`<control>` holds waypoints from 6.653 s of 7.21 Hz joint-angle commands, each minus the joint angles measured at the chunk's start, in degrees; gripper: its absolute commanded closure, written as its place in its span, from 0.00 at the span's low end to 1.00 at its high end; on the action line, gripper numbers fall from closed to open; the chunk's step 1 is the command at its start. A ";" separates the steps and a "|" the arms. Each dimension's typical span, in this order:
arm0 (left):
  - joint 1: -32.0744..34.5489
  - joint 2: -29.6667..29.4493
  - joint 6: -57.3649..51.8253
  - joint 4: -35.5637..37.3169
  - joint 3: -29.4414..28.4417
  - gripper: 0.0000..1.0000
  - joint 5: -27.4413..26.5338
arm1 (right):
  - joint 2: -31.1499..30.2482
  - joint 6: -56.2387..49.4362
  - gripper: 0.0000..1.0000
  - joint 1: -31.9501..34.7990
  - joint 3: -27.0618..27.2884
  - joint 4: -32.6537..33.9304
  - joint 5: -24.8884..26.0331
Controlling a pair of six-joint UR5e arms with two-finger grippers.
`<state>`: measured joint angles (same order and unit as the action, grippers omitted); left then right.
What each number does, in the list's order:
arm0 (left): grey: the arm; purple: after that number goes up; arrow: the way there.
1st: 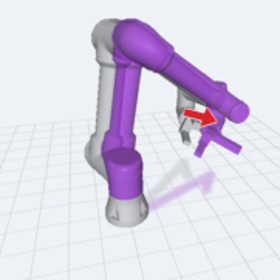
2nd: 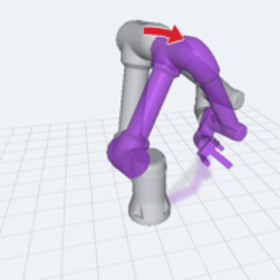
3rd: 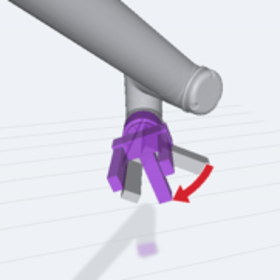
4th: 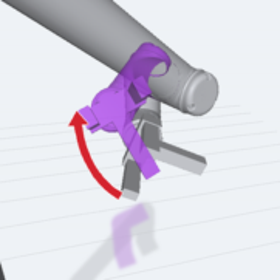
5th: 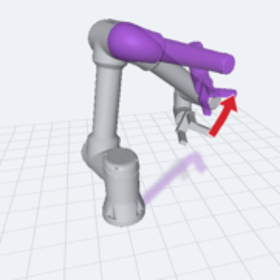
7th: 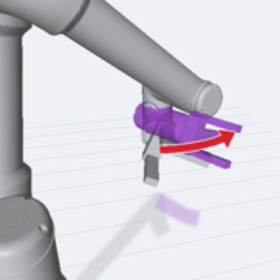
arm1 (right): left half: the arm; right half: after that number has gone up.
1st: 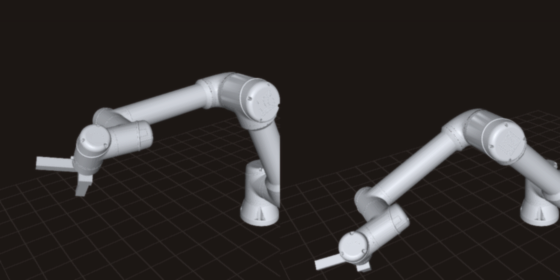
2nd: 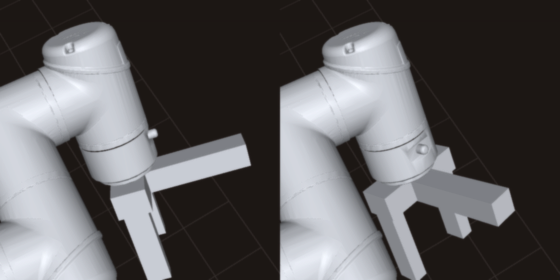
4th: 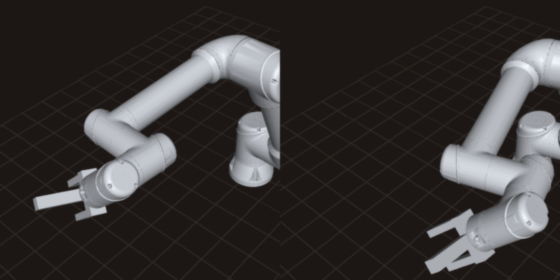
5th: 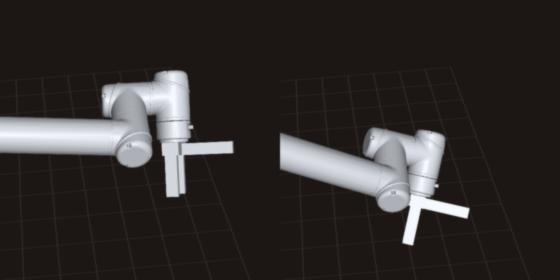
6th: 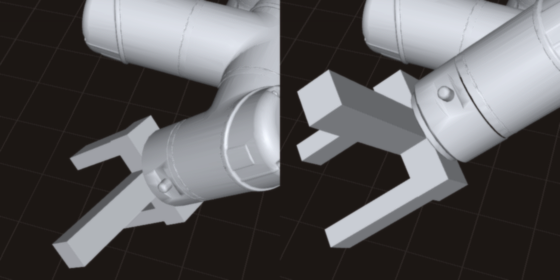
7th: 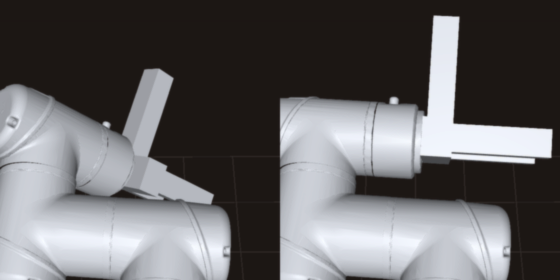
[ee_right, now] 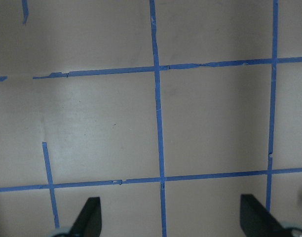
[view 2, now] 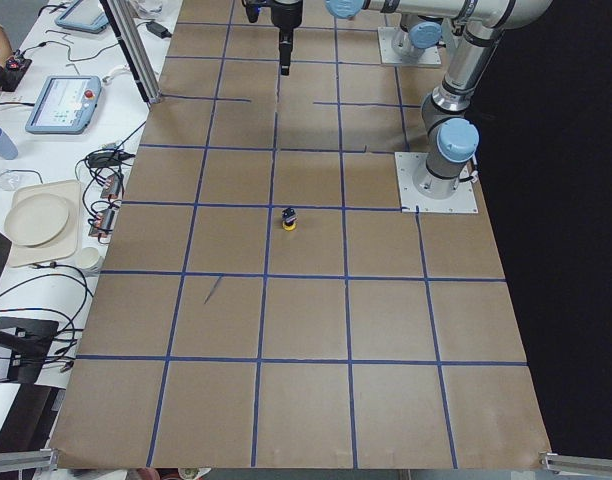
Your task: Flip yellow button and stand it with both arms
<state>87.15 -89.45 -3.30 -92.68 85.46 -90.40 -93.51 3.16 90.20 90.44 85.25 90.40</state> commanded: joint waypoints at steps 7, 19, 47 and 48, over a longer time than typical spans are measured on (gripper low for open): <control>0.04 -0.90 0.84 -2.32 -0.47 0.00 -0.57 | -0.35 0.18 0.00 -0.12 0.00 0.09 -0.14; -19.99 -1.33 -31.51 13.84 16.40 0.01 -1.80 | -0.18 7.21 0.00 0.06 0.00 1.67 -6.08; -31.69 -15.30 -73.15 38.34 28.96 0.01 2.95 | 3.34 -1.49 0.00 0.24 0.97 -0.26 -2.33; -31.69 -15.66 -73.34 40.28 28.89 0.01 2.77 | 3.60 -1.49 0.00 0.24 0.88 -0.18 -2.33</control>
<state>55.45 -104.56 -76.63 -54.77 114.12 -87.46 -90.12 1.64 90.45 91.35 85.00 88.22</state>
